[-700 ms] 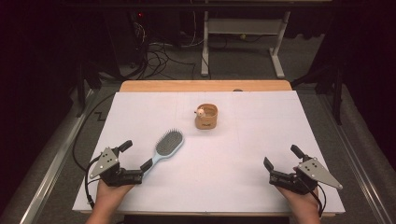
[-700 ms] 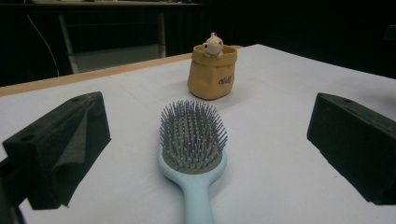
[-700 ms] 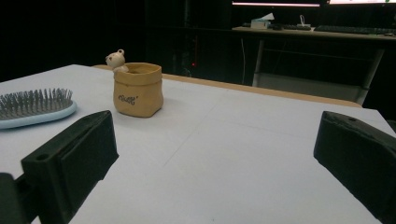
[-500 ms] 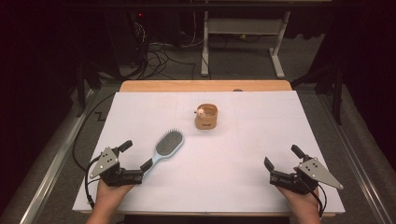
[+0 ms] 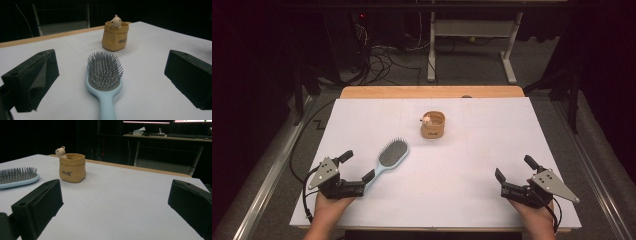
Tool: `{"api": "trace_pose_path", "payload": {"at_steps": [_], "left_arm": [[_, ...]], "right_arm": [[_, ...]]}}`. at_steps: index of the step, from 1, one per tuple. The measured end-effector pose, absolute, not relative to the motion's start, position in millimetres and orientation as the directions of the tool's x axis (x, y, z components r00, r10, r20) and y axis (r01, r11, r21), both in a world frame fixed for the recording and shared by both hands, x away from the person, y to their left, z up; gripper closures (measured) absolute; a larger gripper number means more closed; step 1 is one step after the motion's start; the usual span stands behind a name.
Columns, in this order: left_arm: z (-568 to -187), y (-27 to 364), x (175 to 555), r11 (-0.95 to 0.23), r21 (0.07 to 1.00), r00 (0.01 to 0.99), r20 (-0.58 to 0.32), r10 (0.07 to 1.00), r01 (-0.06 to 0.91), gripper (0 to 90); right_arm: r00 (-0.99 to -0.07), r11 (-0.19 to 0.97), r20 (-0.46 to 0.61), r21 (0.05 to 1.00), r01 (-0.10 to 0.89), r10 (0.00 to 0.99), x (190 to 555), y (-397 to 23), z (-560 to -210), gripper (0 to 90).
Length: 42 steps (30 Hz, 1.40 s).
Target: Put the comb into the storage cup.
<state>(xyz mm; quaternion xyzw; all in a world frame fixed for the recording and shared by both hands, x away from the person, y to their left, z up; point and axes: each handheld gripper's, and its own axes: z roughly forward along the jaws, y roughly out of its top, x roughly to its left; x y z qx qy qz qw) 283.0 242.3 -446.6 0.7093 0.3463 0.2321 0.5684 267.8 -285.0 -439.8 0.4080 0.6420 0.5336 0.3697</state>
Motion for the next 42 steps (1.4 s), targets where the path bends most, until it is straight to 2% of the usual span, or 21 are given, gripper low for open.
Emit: {"api": "trace_pose_path", "payload": {"at_steps": [18, 24, 34, 40, 42], "left_arm": [[-450.5, 236.6, 288.3, -0.198, 0.926, 0.639, -0.058, 0.767, 0.322, 0.4], [-453.7, 234.6, 291.6, -0.239, 0.893, 0.639, -0.068, 0.766, 0.381, 0.4], [-455.2, 232.4, 291.7, -0.255, 0.890, 0.659, -0.066, 0.750, 0.379, 0.6], [-453.4, 236.5, 292.4, -0.258, 0.867, 0.653, -0.096, 0.752, 0.425, 5.8], [-452.6, 237.1, 292.4, -0.272, 0.867, 0.650, -0.075, 0.756, 0.417, 5.9]], "right_arm": [[-0.395, 0.107, -0.046, 0.985, 0.134, 0.917, 268.1, -284.3, -439.6, 0.0], [-0.395, 0.115, -0.051, 0.984, 0.140, 0.917, 268.1, -284.1, -439.8, 0.0], [-0.395, 0.108, -0.045, 0.984, 0.139, 0.918, 267.9, -284.4, -439.4, 0.0], [-0.391, 0.093, -0.031, 0.986, 0.140, 0.920, 267.2, -286.0, -438.7, 0.1], [-0.389, 0.089, -0.027, 0.986, 0.142, 0.921, 267.1, -286.4, -438.6, 0.1]]}}
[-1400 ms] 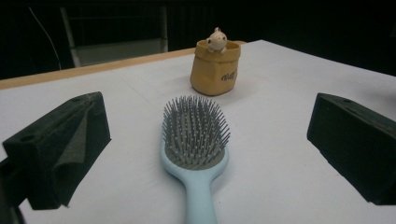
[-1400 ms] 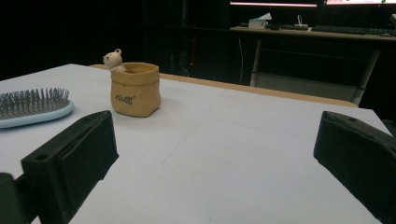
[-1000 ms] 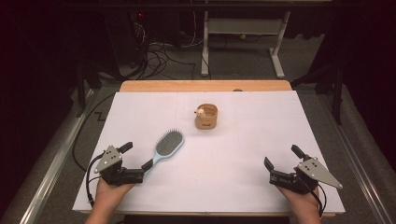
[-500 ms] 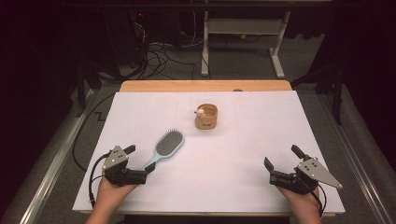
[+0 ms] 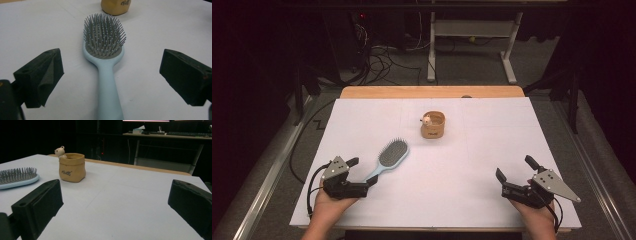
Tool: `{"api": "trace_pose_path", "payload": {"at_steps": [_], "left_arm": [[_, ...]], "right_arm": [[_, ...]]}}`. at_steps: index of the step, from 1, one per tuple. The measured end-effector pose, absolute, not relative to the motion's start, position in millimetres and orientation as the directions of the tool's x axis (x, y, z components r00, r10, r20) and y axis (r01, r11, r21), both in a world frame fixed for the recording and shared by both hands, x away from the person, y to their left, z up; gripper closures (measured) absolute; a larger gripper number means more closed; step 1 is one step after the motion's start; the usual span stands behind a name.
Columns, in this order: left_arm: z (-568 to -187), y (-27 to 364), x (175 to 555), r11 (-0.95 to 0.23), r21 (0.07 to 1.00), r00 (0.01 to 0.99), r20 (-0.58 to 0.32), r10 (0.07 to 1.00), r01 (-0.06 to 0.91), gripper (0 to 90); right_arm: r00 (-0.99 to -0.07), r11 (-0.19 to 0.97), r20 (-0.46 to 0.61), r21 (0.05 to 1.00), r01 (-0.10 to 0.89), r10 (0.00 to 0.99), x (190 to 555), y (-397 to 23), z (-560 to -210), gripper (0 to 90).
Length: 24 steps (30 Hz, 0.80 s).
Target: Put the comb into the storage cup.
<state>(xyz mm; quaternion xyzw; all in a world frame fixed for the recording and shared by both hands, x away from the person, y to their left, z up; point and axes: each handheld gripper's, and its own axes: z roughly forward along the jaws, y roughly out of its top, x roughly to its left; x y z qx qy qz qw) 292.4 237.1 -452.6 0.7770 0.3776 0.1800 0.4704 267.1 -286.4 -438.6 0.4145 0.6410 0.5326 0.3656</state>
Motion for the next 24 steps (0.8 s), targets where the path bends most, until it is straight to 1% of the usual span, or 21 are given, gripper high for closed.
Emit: {"api": "trace_pose_path", "payload": {"at_steps": [2, 6, 8, 10, 17, 20, 24], "left_arm": [[-450.8, 237.2, 293.5, -0.288, 0.851, 0.644, -0.074, 0.761, 0.438, 5.1], [-454.1, 235.2, 297.4, -0.343, 0.807, 0.633, -0.050, 0.772, 0.481, 0.5], [-455.3, 234.6, 299.0, -0.349, 0.791, 0.623, -0.050, 0.780, 0.502, 0.5], [-455.5, 233.8, 299.7, -0.380, 0.772, 0.629, -0.033, 0.777, 0.509, 0.4], [-452.3, 226.2, 300.6, -0.452, 0.688, 0.654, -0.043, 0.755, 0.567, 0.5], [-449.9, 223.1, 301.0, -0.488, 0.654, 0.655, -0.016, 0.756, 0.579, 0.8], [-447.8, 219.8, 304.0, -0.515, 0.609, 0.661, -0.021, 0.750, 0.603, 1.7]], "right_arm": [[-0.388, 0.086, -0.026, 0.987, 0.138, 0.921, 267.2, -286.7, -438.4, 0.0], [-0.388, 0.079, -0.017, 0.986, 0.145, 0.921, 266.4, -288.1, -438.5, 0.0], [-0.387, 0.080, -0.018, 0.986, 0.144, 0.922, 266.5, -288.6, -438.3, 0.0], [-0.386, 0.075, -0.014, 0.987, 0.142, 0.923, 266.2, -289.4, -437.8, 0.0], [-0.388, 0.070, -0.011, 0.988, 0.138, 0.922, 265.6, -289.8, -436.8, 0.0], [-0.390, 0.068, -0.008, 0.988, 0.141, 0.921, 265.3, -289.9, -436.4, 0.0], [-0.390, 0.068, -0.007, 0.987, 0.143, 0.921, 265.1, -290.3, -436.1, 0.1]]}}
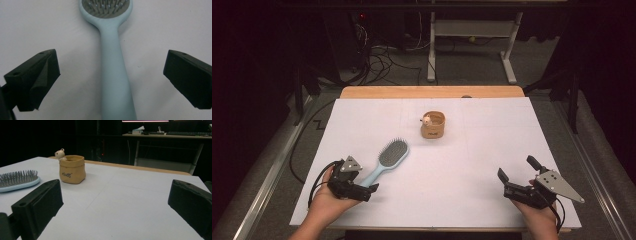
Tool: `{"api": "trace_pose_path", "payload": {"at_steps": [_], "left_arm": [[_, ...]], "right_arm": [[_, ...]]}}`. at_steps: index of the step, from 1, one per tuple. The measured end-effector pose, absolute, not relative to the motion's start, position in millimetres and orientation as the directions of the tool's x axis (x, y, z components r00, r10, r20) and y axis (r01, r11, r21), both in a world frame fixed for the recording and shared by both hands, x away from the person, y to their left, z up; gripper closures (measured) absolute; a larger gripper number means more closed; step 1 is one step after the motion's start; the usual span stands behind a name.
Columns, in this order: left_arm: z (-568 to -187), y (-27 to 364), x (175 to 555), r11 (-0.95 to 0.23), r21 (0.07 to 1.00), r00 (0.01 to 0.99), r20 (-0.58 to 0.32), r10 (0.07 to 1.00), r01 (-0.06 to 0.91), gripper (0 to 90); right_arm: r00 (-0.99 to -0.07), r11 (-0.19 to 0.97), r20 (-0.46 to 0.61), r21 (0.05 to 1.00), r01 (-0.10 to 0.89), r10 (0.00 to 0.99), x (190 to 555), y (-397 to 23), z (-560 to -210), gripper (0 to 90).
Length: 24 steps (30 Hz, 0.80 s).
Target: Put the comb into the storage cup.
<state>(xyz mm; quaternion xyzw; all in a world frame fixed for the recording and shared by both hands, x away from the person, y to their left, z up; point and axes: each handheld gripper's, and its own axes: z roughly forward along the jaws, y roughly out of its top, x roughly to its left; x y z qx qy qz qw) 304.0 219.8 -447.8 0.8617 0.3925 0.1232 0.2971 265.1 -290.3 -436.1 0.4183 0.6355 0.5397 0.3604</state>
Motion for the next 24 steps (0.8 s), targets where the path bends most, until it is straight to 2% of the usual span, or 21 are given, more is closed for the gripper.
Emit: {"api": "trace_pose_path", "payload": {"at_steps": [9, 24], "left_arm": [[-448.9, 211.6, 310.7, -0.586, 0.519, 0.680, 0.015, 0.733, 0.622, 0.5], [-444.2, 206.6, 322.1, -0.616, 0.412, 0.671, 0.016, 0.742, 0.672, 0.5]], "right_arm": [[-0.385, 0.065, -0.005, 0.988, 0.141, 0.923, 264.7, -293.4, -435.1, 0.1], [-0.389, 0.058, 0.001, 0.988, 0.142, 0.921, 263.4, -292.5, -433.8, 0.0]]}}
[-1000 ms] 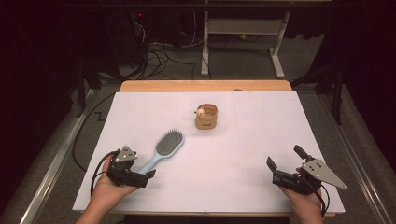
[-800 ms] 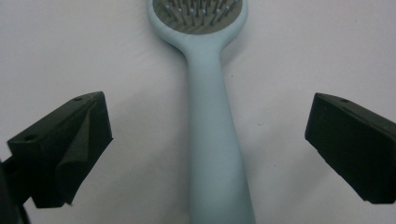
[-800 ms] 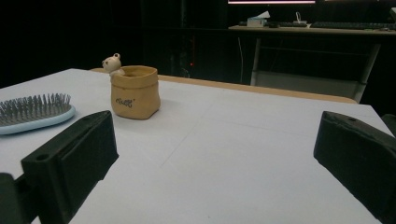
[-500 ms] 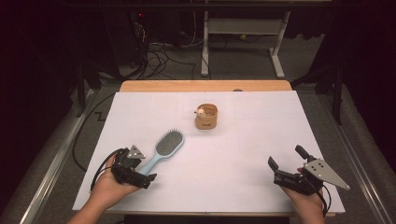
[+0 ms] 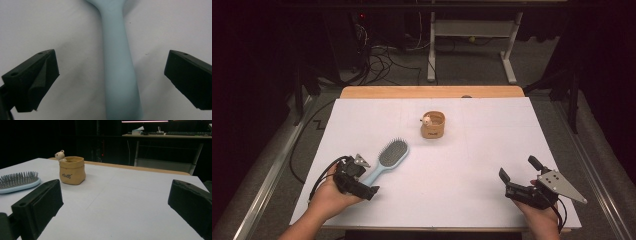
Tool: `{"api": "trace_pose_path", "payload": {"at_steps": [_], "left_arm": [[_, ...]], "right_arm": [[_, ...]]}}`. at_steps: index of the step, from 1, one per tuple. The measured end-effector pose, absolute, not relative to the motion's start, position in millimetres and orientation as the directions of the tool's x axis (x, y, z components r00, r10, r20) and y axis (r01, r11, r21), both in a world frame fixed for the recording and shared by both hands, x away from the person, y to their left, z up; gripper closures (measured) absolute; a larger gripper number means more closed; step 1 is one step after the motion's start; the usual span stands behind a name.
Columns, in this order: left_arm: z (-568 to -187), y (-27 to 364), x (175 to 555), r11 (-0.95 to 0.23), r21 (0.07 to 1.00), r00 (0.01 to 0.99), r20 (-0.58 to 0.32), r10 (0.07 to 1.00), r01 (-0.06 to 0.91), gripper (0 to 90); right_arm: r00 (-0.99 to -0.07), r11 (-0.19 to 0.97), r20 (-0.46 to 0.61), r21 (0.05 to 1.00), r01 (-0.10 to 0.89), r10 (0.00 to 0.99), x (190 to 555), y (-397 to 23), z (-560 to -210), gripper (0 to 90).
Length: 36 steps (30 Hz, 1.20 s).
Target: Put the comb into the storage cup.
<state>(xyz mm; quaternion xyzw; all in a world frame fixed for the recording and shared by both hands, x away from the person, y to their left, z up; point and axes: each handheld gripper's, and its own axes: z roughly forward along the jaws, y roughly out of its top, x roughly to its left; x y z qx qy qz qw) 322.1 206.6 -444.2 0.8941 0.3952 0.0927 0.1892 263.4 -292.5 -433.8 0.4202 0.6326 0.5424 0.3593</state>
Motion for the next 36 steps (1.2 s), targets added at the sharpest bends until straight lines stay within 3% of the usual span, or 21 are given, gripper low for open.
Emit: {"api": "trace_pose_path", "payload": {"at_steps": [11, 36], "left_arm": [[-435.9, 196.4, 331.4, -0.642, 0.360, 0.682, 0.020, 0.731, 0.677, 0.7], [-415.7, 183.2, 349.0, -0.639, 0.354, 0.681, 0.010, 0.733, 0.683, 0.8]], "right_arm": [[-0.401, 0.065, -0.001, 0.987, 0.146, 0.916, 263.1, -290.4, -434.8, 0.0], [-0.453, 0.136, -0.049, 0.977, 0.161, 0.890, 279.5, -280.8, -443.5, 0.0]]}}
